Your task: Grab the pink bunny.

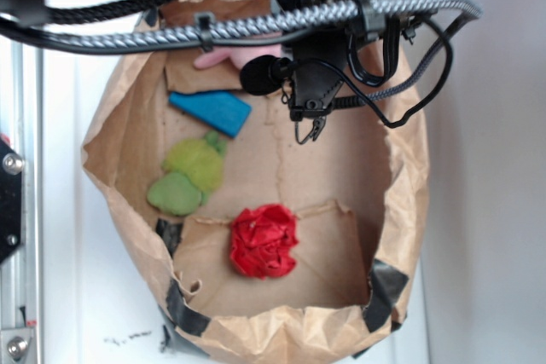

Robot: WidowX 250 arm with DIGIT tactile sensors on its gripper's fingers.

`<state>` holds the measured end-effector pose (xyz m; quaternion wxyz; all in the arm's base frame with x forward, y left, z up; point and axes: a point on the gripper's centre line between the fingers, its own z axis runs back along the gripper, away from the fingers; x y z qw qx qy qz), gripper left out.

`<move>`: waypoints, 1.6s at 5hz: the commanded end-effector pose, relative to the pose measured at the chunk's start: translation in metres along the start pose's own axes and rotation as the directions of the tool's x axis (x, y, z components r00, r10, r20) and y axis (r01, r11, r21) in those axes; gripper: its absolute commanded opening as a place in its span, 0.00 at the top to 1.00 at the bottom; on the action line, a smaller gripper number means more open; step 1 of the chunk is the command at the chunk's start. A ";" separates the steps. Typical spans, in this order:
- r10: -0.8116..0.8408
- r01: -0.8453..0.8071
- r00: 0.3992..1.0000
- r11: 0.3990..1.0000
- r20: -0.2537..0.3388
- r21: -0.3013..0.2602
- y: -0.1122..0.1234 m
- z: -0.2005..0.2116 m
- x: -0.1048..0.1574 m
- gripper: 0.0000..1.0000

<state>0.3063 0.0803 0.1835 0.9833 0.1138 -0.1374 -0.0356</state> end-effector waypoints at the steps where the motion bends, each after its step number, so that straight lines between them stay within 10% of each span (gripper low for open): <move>1: -0.009 0.004 0.997 0.998 0.073 0.059 0.020 -0.001 -0.001 0.00; 8: -0.095 0.086 0.995 0.972 0.035 0.217 -0.015 -0.094 -0.012 0.00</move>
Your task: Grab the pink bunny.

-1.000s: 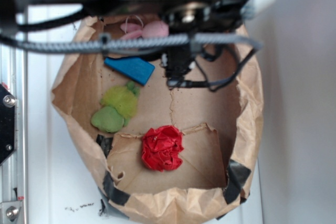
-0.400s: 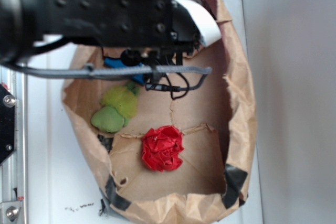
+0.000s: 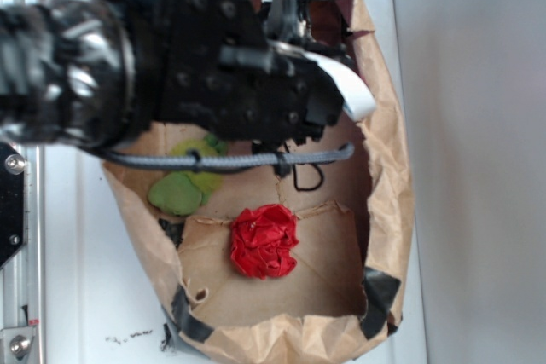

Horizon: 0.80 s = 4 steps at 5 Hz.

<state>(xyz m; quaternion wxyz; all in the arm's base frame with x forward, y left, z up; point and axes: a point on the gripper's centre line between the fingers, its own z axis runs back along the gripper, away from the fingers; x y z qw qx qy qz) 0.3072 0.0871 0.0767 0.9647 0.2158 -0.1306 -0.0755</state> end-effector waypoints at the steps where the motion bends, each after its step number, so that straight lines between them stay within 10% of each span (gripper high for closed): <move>1: 0.022 -0.024 0.999 0.999 0.049 0.025 0.006 0.007 0.015 0.00; 4: -0.044 0.044 0.999 0.997 -0.002 0.057 0.003 -0.020 0.004 0.00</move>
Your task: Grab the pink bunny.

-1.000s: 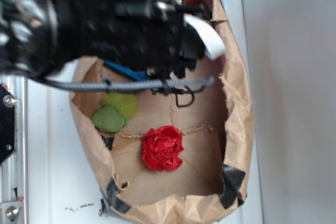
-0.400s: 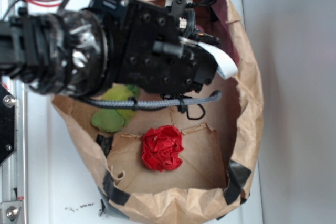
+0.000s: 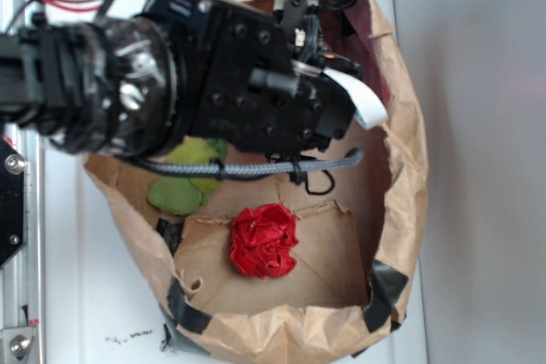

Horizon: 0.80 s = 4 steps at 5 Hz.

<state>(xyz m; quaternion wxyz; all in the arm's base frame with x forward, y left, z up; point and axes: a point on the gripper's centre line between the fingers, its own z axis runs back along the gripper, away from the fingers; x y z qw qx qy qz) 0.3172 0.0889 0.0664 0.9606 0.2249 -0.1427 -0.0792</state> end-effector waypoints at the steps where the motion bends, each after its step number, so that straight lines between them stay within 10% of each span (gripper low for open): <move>1: -0.089 0.095 0.991 0.994 -0.095 0.055 -0.006 -0.014 -0.007 0.00; 4: -0.135 0.142 0.990 0.968 -0.049 0.207 -0.031 -0.029 -0.017 0.00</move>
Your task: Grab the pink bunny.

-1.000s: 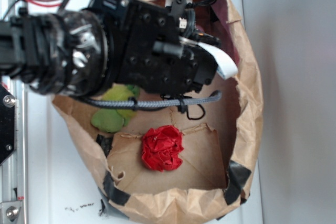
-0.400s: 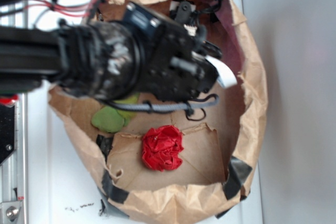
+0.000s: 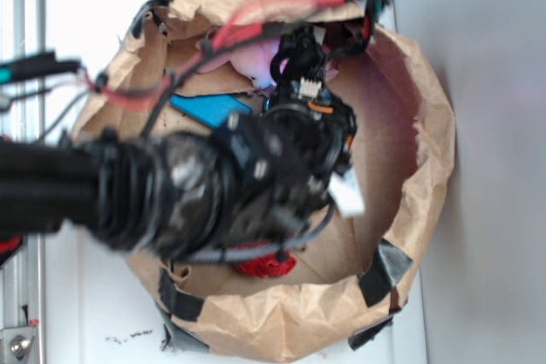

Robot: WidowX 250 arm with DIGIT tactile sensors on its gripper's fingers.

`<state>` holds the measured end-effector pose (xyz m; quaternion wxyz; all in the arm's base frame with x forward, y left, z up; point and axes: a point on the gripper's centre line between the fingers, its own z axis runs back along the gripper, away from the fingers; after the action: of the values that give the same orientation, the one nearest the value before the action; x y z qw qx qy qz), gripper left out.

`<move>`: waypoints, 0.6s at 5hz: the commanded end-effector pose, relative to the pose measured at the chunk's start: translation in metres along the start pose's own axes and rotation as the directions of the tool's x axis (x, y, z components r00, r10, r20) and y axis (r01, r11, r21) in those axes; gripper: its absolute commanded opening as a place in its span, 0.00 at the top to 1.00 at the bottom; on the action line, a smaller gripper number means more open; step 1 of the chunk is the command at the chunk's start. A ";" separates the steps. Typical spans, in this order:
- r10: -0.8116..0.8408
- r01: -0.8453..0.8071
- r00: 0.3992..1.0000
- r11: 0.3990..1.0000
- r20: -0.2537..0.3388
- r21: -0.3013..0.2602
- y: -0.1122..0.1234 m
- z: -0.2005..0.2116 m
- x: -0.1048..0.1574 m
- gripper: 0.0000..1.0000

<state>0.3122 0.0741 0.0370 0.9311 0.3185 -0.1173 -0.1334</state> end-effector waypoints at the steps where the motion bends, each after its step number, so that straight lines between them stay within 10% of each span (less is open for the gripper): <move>1: 0.011 -0.011 1.000 0.998 -0.005 0.063 -0.011 -0.015 -0.008 0.00; 2: 0.052 -0.052 0.999 0.997 -0.009 0.056 -0.005 -0.014 -0.004 1.00; 3: 0.109 -0.110 0.994 0.993 0.020 0.043 0.007 -0.011 0.002 0.00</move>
<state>0.3175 0.0756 0.0286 0.9255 0.3388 -0.1394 -0.0957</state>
